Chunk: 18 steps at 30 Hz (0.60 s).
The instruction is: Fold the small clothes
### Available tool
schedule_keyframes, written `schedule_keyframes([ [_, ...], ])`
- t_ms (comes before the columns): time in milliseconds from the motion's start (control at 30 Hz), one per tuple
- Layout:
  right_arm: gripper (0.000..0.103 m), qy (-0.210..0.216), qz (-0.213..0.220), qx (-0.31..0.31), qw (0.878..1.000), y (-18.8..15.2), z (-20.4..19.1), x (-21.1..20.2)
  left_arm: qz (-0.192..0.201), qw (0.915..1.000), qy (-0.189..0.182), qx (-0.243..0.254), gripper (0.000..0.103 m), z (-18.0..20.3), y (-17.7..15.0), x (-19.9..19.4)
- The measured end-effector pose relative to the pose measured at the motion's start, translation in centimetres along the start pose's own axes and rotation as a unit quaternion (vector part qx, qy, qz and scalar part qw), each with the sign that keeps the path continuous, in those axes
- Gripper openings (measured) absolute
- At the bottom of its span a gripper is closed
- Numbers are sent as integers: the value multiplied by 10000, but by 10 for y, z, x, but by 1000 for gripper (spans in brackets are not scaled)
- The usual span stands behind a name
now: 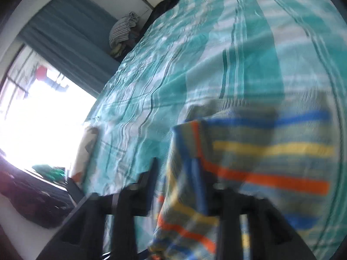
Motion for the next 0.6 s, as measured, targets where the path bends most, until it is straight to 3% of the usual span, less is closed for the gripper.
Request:
schedule_keyframes([
  [67, 44, 221, 132, 31, 9997, -6, -1, -14, 204, 9998, 81, 1, 55, -3, -2, -17],
  [167, 44, -238, 324, -588, 9975, -25, 2, -45, 404, 9992, -12, 69, 69, 0, 5, -23],
  [233, 44, -525, 351, -1286, 9897, -52, 0, -68, 323, 9994, -27, 123, 71, 6, 10, -12],
  [267, 44, -606, 314, -1527, 9859, -65, -1, -70, 156, 9997, 9, 173, 64, 7, 9, 0],
  [300, 44, -645, 175, -1710, 9830, -85, 4, -73, -103, 9996, 168, 204, 20, 3, 6, 13],
  [333, 43, -692, -76, -1740, 9823, -103, 14, -70, -450, 9981, 391, 166, 10, -2, 0, 26],
  [400, 34, -1366, -832, -1923, 9682, -147, 50, -49, -458, 9983, 308, -174, 11, -13, -3, 27],
  [433, 33, -1624, -835, -2159, 9592, -163, 61, -50, -462, 9981, 327, -246, 12, -16, -4, 22],
  [500, 34, -1532, -546, -2288, 9598, -178, 58, -70, -431, 9970, 648, -39, 18, -23, -8, 4],
  [567, 44, -1330, -453, -1939, 9709, -191, 58, -92, -435, 9937, 990, 281, 20, -32, -15, -13],
  [600, 47, -1174, -384, -1781, 9762, -198, 60, -103, -451, 9935, 981, 358, 27, -37, -20, -18],
])
Point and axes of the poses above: each gripper's, at about its wrist camera, not at the fingertips, and x roughly the way its jaws point, z to its right, y to its top, the point moved 8 cm from there along x, roughly the way its jaws point, and after that the axes turned 13 degrees about x, right-handed, at the moved point
